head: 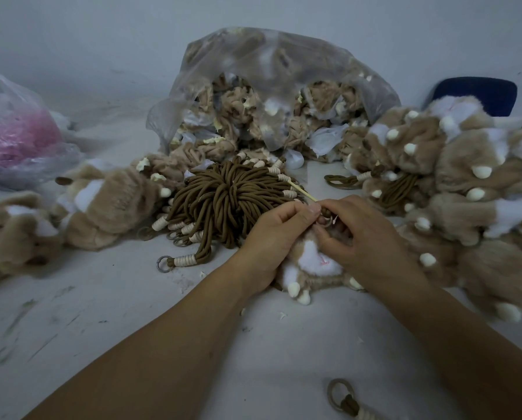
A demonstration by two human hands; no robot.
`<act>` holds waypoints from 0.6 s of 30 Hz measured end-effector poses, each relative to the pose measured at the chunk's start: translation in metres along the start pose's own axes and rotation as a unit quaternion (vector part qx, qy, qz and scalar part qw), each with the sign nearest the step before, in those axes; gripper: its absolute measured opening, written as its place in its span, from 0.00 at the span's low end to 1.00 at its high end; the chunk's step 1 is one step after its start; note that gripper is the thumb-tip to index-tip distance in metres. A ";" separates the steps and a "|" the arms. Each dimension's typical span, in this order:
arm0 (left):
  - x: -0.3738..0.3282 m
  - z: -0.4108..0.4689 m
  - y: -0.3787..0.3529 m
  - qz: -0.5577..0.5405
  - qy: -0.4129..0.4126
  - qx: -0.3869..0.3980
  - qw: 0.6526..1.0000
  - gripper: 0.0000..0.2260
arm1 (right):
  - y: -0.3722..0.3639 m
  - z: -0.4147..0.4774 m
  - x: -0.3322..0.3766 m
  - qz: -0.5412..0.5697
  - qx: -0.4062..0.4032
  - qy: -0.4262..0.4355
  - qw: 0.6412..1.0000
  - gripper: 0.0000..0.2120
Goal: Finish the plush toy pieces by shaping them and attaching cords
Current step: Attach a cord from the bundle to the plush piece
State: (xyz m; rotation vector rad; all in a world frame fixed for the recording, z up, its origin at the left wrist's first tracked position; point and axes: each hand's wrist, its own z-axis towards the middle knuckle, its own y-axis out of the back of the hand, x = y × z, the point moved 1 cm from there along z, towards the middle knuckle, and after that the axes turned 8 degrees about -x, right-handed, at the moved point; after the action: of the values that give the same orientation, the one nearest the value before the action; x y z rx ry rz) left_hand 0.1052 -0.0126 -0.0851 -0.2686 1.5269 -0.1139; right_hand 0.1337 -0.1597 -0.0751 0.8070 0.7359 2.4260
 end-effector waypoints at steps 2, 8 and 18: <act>0.000 0.000 0.000 -0.001 0.001 0.000 1.000 0.08 | -0.001 0.000 0.000 -0.011 0.002 -0.005 1.000 0.18; -0.001 -0.001 -0.001 -0.011 0.003 0.008 1.000 0.07 | 0.001 -0.001 0.000 -0.004 0.008 -0.002 1.000 0.21; 0.002 0.001 -0.002 0.018 -0.038 -0.023 0.999 0.13 | 0.002 -0.003 0.002 0.024 -0.034 -0.034 0.999 0.11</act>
State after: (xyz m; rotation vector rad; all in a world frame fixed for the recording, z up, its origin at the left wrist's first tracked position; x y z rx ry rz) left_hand 0.1063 -0.0145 -0.0866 -0.2777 1.4588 -0.0397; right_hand 0.1300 -0.1611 -0.0747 0.8851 0.6129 2.4393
